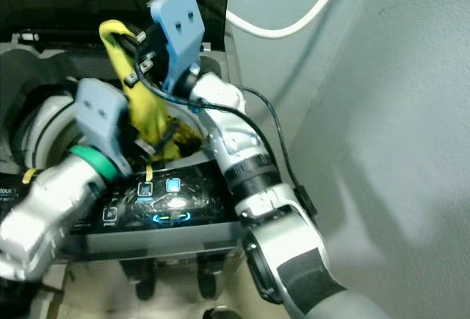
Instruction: Clothes washing
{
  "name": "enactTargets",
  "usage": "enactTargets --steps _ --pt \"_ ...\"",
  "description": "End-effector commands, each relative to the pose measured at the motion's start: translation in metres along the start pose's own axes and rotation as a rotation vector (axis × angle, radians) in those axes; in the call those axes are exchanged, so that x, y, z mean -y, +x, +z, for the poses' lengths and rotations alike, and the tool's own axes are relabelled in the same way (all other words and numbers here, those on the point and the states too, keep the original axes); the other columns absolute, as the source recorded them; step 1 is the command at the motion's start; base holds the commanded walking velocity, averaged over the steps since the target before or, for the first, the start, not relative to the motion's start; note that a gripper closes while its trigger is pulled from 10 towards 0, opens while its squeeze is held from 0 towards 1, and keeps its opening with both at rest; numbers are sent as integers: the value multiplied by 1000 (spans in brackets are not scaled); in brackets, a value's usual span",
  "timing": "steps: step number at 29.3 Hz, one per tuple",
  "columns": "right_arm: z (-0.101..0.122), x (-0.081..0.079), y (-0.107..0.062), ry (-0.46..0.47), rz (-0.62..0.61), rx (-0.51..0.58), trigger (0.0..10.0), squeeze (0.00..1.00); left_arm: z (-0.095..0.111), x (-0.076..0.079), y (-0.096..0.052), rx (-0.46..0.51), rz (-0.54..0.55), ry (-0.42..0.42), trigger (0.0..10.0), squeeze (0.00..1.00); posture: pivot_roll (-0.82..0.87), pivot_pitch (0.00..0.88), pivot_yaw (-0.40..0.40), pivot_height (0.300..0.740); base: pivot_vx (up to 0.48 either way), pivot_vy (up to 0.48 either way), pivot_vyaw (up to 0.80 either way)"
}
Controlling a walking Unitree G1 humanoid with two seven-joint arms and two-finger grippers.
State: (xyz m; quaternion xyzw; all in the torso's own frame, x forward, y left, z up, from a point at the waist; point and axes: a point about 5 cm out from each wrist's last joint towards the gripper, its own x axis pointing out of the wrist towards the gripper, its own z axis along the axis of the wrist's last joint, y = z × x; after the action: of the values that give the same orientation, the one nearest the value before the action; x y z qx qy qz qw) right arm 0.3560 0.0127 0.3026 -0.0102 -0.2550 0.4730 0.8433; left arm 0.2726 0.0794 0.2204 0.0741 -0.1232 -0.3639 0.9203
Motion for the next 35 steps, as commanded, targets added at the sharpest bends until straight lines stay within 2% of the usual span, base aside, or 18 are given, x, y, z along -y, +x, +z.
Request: enactTargets --steps 1,4,5,6,7,12,13,15,16,17,21,24,26,27,28,29,31,35 --pt "20 -3 14 -44 20 74 10000 0 -6 21 -2 -22 -128 -19 10000 0 65 0 -17 740 0 0 0" --pt "28 -8 19 -66 62 104 10000 0 2 21 -4 13 -113 75 10000 0 65 0 -17 740 0 0 0" --pt "29 -11 21 -98 89 101 10000 220 4 16 -3 22 -57 124 10000 0 66 0 -16 740 0 0 0" --pt "30 -13 22 -121 107 98 10000 220 6 14 -2 24 -18 152 10000 0 66 0 -16 740 0 0 0" --pt "30 -14 24 -143 127 88 10000 1000 8 12 -2 34 17 145 10000 0 68 0 -18 740 0 0 0" --pt "27 -18 25 -185 188 56 10000 1000 11 9 -3 45 69 126 10000 0 70 0 -19 740 0 0 0" --pt "23 -23 24 -230 270 18 10000 1000 12 9 -3 47 76 129 10000 0 71 0 -21 740 0 0 0" --pt "18 -28 21 -283 352 -32 10000 1000 13 10 -3 49 78 129 10000 0 69 0 -20 740 0 0 0" --pt "13 -30 19 -357 410 -86 10000 702 13 11 -4 50 76 127 10000 0 68 0 -20 740 0 0 0" --pt "10 -29 17 -411 439 -123 10000 0 14 12 -4 52 75 126 10000 0 66 0 -18 740 0 0 0" --pt "10 -24 15 -458 436 -146 10000 0 14 12 -3 54 77 125 10000 0 66 0 -18 740 0 0 0" --pt "19 5 7 -434 334 -158 10000 0 14 13 -3 58 82 131 10000 0 64 0 -15 740 0 0 0" --pt "21 10 5 -425 315 -155 10000 0 14 13 -2 57 83 131 10000 0 64 0 -15 740 0 0 0" --pt "29 24 3 -338 226 -114 10000 0 14 13 -3 54 84 134 10000 0 64 0 -15 740 0 0 0" --pt "29 24 3 -338 226 -114 10000 0 14 13 -3 54 84 134 10000 0 64 0 -15 740 0 0 0" --pt "38 45 -3 -223 93 -59 10000 0 13 13 -4 50 86 135 10000 0 64 0 -12 740 0 0 0" --pt "49 70 -16 -59 -53 26 10000 0 13 12 -5 46 89 138 10000 0 65 0 -11 740 0 0 0" --pt "51 75 -20 -27 -71 46 10000 0 13 11 -5 45 90 138 10000 0 65 0 -11 740 0 0 0"
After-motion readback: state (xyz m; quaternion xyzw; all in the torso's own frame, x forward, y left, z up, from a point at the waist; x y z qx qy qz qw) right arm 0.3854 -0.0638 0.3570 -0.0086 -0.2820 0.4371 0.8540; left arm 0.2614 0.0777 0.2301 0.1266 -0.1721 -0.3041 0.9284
